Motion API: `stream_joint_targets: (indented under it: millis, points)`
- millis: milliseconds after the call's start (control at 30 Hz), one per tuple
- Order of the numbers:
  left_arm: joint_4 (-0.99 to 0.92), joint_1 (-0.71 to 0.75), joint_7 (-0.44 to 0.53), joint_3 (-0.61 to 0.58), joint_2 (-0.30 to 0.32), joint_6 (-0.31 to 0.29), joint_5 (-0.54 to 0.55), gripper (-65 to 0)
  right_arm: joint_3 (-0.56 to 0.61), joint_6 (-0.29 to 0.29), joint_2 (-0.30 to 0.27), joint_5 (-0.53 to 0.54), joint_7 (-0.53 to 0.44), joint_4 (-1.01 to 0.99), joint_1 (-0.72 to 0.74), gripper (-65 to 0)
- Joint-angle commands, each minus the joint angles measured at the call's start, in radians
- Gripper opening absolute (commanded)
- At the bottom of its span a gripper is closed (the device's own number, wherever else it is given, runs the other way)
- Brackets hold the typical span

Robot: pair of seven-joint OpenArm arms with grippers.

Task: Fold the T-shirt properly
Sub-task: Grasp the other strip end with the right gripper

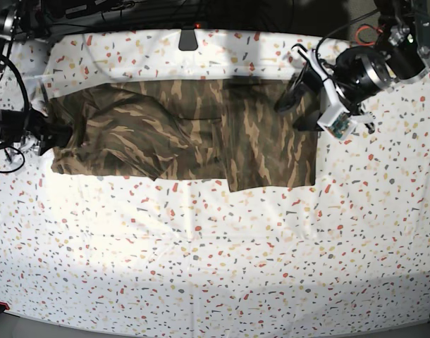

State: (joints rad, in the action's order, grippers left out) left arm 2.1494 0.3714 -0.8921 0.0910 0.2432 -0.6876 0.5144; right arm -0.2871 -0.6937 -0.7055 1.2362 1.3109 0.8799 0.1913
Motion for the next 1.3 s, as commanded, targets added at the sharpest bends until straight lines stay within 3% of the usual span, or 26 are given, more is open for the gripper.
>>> stream_joint_targets:
  millis: [0,267,667,900,1000,1167,1267]
  points:
    - [0.019,-0.003,0.03,0.004,0.004,0.0,0.023,-37.3,-0.008,-0.004,-0.048,0.025,0.0,0.012,0.019,-26.7]
    - [0.019,-0.003,0.03,0.004,0.004,0.0,0.066,-37.3,-0.008,-0.004,-0.137,0.166,0.0,0.012,0.019,-26.7]
    - [0.019,-0.003,0.03,0.004,0.004,0.0,0.066,-37.3,-0.008,-0.004,0.008,0.147,-0.001,0.012,0.017,-26.7]
    - [0.019,-0.003,0.03,0.004,0.004,0.0,0.067,-37.3,-0.008,-0.004,0.016,-0.074,-0.018,0.012,0.019,-26.7]
    - [0.019,-0.003,0.03,0.004,0.004,0.0,0.069,-37.3,-0.008,-0.004,0.023,-0.081,-0.021,0.012,0.016,-26.8]
    - [0.019,-0.003,0.03,0.004,0.004,0.0,0.074,-37.3,-0.008,-0.004,0.076,-0.082,-0.006,0.012,0.016,-36.5]
    - [0.019,-0.003,0.029,0.004,0.004,0.0,0.074,-37.3,-0.008,-0.004,0.11,-0.077,-0.006,0.012,0.016,-50.9]
